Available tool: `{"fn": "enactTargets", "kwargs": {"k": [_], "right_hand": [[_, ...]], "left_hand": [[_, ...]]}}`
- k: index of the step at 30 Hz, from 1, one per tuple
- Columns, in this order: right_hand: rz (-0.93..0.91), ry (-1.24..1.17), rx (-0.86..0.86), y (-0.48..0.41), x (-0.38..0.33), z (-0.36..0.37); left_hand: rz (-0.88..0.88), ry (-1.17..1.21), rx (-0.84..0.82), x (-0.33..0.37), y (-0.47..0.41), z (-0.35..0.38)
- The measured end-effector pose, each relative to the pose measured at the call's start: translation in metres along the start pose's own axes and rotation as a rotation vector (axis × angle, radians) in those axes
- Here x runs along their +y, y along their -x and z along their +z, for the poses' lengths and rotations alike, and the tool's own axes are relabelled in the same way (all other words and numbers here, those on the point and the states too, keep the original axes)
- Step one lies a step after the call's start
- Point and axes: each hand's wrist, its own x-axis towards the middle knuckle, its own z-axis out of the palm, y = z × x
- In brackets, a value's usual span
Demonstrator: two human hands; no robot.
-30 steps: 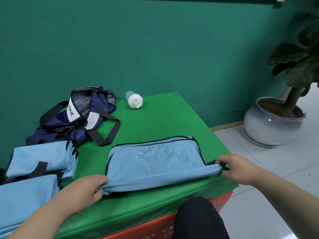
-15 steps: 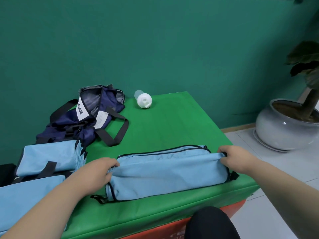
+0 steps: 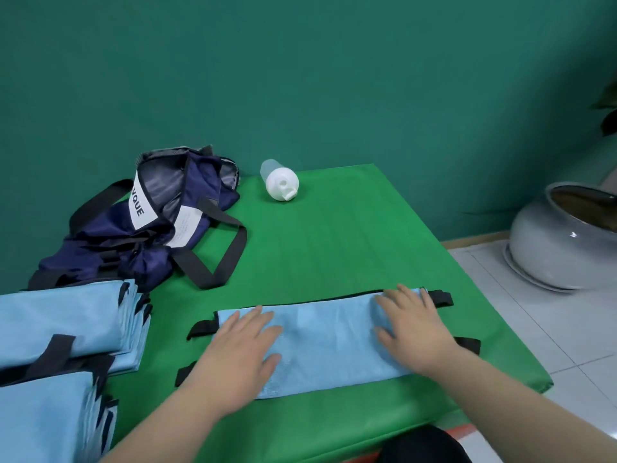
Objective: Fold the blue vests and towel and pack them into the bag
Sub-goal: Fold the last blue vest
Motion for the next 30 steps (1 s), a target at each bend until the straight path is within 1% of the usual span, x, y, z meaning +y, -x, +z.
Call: {"fn": "enactTargets", "kwargs": {"k": [2, 4, 7, 10, 13, 17, 22, 23, 26, 28, 29, 30], "right_hand": [[-0.006, -0.009, -0.028, 0.001, -0.004, 0.015], [0.01, -0.026, -0.034, -0.002, 0.002, 0.023], [-0.004, -0.015, -0.024, -0.004, 0.014, 0.028], [-0.02, -0.022, -0.025, -0.011, 0.02, 0.029], [-0.045, -0.019, -0.026, -0.019, 0.028, 0.029], [-0.106, -0.021, -0.026, -0.034, 0.042, 0.026], [-0.156, 0.013, -0.077, -0.052, 0.055, 0.02], [-0.159, 0.02, -0.089, -0.054, 0.054, 0.019], [-0.14, 0.093, -0.114, -0.055, 0.043, 0.01], [-0.105, 0.154, -0.105, -0.051, 0.029, 0.004], [-0.097, 0.154, -0.099, -0.046, 0.018, -0.001], [-0.099, 0.115, -0.087, -0.04, 0.004, -0.004]], "left_hand": [[-0.006, -0.058, -0.125, -0.001, 0.0, 0.018], [-0.053, -0.091, -0.186, -0.012, 0.001, 0.028], [-0.124, -0.061, -0.255, -0.031, 0.008, 0.032], [-0.179, -0.023, -0.239, -0.043, 0.015, 0.032], [-0.173, -0.033, -0.235, -0.044, 0.021, 0.034], [-0.171, 0.016, -0.206, -0.033, 0.029, 0.039], [-0.22, 0.084, -0.242, -0.015, 0.037, 0.041], [-0.219, 0.074, -0.207, -0.014, 0.037, 0.043], [-0.232, 0.058, -0.241, -0.014, 0.036, 0.037], [-0.239, 0.029, -0.226, -0.016, 0.035, 0.024], [-0.235, 0.032, -0.206, -0.019, 0.035, 0.022], [-0.257, 0.068, -0.23, -0.021, 0.037, 0.018]]}}
